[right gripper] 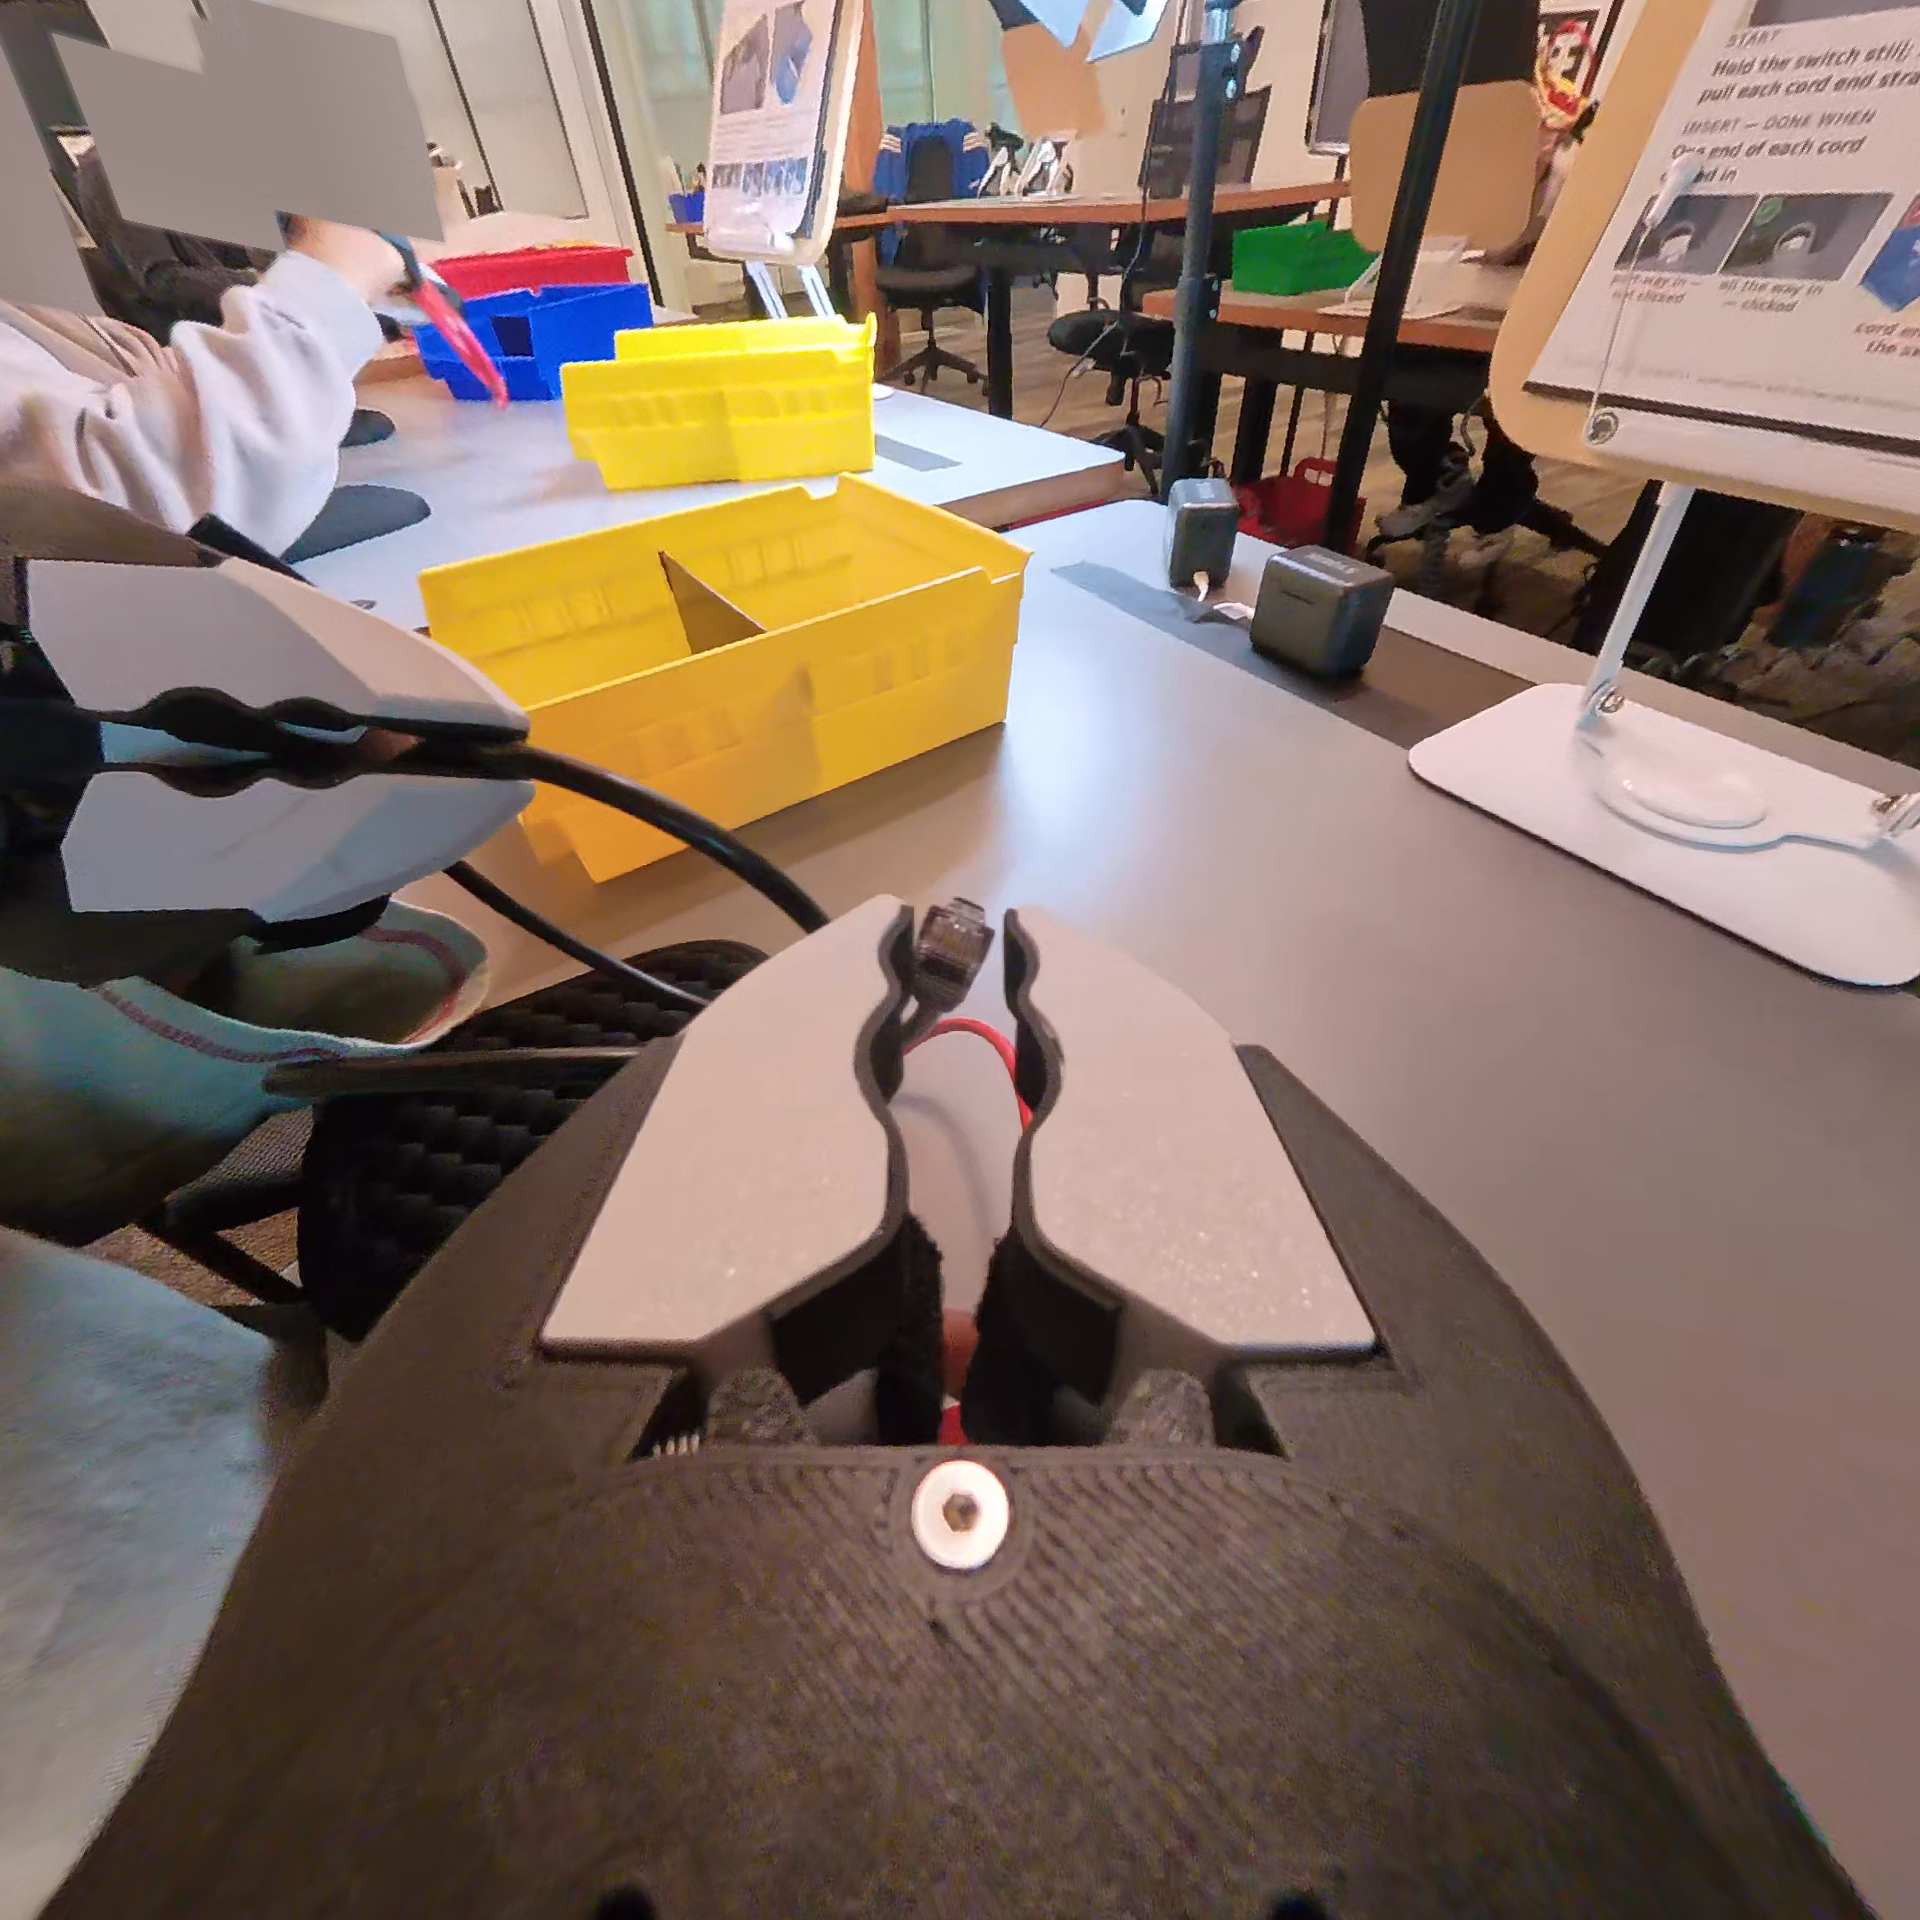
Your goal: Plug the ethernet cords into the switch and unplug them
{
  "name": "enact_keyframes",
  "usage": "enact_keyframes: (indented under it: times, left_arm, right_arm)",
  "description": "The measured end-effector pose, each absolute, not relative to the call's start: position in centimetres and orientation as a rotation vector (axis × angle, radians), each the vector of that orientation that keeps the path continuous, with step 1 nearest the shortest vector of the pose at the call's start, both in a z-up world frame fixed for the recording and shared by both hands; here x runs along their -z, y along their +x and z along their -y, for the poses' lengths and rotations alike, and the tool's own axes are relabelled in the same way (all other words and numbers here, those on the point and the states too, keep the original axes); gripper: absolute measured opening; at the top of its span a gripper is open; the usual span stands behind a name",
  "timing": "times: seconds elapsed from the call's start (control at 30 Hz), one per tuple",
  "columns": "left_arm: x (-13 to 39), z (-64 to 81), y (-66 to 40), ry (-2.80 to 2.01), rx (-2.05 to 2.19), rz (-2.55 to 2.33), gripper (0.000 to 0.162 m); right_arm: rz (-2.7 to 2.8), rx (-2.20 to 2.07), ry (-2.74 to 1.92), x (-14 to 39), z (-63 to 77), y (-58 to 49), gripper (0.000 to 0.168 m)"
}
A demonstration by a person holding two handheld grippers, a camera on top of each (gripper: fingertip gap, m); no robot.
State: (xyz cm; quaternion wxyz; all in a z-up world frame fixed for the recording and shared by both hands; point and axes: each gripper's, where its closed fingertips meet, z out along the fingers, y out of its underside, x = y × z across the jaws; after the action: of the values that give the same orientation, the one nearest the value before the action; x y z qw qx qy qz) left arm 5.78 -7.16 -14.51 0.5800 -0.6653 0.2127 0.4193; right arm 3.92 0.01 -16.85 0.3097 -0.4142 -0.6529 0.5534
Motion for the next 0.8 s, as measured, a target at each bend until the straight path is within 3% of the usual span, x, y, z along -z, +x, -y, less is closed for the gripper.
enact_keyframes:
  times: [0.17,0.2,0.27,0.33,0.5,0.8]
  left_arm:
    - [15.2,6.9,6.5,-1.581,-0.770,-0.481,0.006]
    - [15.5,7.0,7.0,-1.614,-0.629,-0.468,0.011]
    - [15.3,7.7,7.8,-1.637,-0.325,-0.434,0.041]
    - [13.8,8.7,8.3,-1.549,-0.021,-0.385,0.049]
    - [11.4,8.3,6.9,-1.401,0.307,-0.276,0.039]
    - [14.6,3.7,10.2,-1.548,0.161,-0.603,0.025]
  right_arm:
    - [1.768,-1.482,-0.991,16.8,0.3,4.1,0.013]
    - [1.756,-1.494,-0.917,16.3,0.4,4.3,0.013]
    - [1.731,-1.526,-0.774,15.0,0.6,5.2,0.013]
    - [1.725,-1.580,-0.619,13.8,1.1,6.4,0.013]
    - [1.717,-1.744,-0.307,12.1,2.9,9.1,0.013]
    - [1.684,-1.904,-0.092,11.6,4.9,11.2,0.014]
